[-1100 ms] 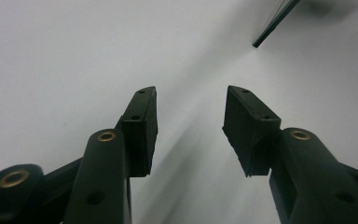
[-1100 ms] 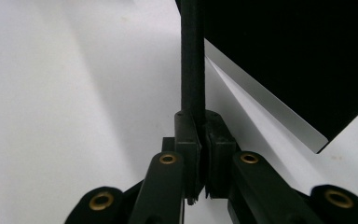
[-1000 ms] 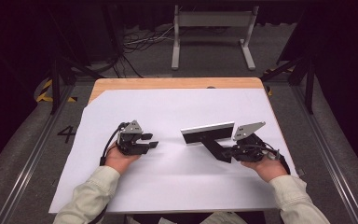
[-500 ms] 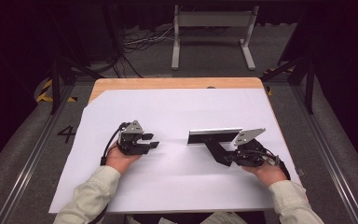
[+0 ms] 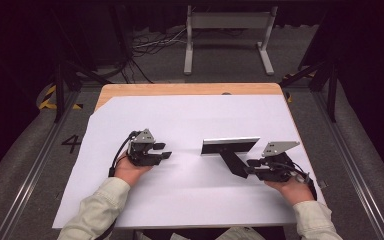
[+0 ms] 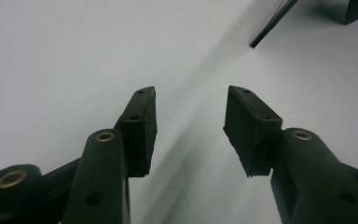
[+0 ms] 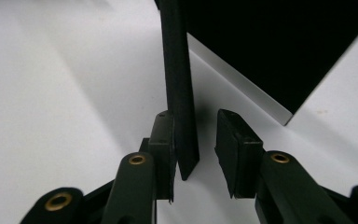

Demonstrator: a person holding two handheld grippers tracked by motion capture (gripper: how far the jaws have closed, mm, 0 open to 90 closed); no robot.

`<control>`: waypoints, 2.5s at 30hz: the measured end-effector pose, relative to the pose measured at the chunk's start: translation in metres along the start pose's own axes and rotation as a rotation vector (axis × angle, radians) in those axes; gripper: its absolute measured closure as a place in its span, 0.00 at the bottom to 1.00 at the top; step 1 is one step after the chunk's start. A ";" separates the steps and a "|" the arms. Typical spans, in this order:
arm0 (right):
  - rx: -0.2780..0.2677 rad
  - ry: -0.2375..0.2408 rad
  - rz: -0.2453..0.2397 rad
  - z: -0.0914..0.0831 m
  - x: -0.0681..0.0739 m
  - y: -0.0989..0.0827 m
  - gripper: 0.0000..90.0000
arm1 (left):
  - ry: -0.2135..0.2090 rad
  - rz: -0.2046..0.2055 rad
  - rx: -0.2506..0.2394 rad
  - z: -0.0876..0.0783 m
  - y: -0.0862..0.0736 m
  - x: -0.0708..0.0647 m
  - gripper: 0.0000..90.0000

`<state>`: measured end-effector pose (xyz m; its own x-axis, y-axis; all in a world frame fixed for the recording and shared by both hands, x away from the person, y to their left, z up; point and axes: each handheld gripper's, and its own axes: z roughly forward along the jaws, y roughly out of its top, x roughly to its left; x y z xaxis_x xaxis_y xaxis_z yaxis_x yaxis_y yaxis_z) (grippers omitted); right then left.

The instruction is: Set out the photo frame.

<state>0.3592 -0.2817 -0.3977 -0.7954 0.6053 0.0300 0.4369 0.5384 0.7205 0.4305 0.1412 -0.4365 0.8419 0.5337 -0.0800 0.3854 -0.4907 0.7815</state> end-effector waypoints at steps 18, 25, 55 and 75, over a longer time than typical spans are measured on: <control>-0.114 -0.110 0.036 -0.036 -0.011 -0.020 0.73 | 0.026 0.036 -0.003 0.012 0.011 -0.009 0.58; -0.153 -0.138 0.068 -0.042 -0.018 -0.029 0.73 | 0.026 0.030 0.005 0.017 0.016 -0.010 0.59; -0.183 -0.132 0.119 -0.050 -0.020 -0.033 0.71 | -0.040 -0.045 0.081 0.065 0.056 -0.029 1.00; -0.205 -0.095 0.124 -0.052 -0.017 -0.029 0.69 | -0.056 0.099 0.096 0.086 0.059 -0.045 1.00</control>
<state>0.3379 -0.3384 -0.3829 -0.6940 0.7167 0.0685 0.4266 0.3328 0.8410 0.4482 0.0292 -0.4403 0.8962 0.4416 -0.0418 0.3315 -0.6042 0.7246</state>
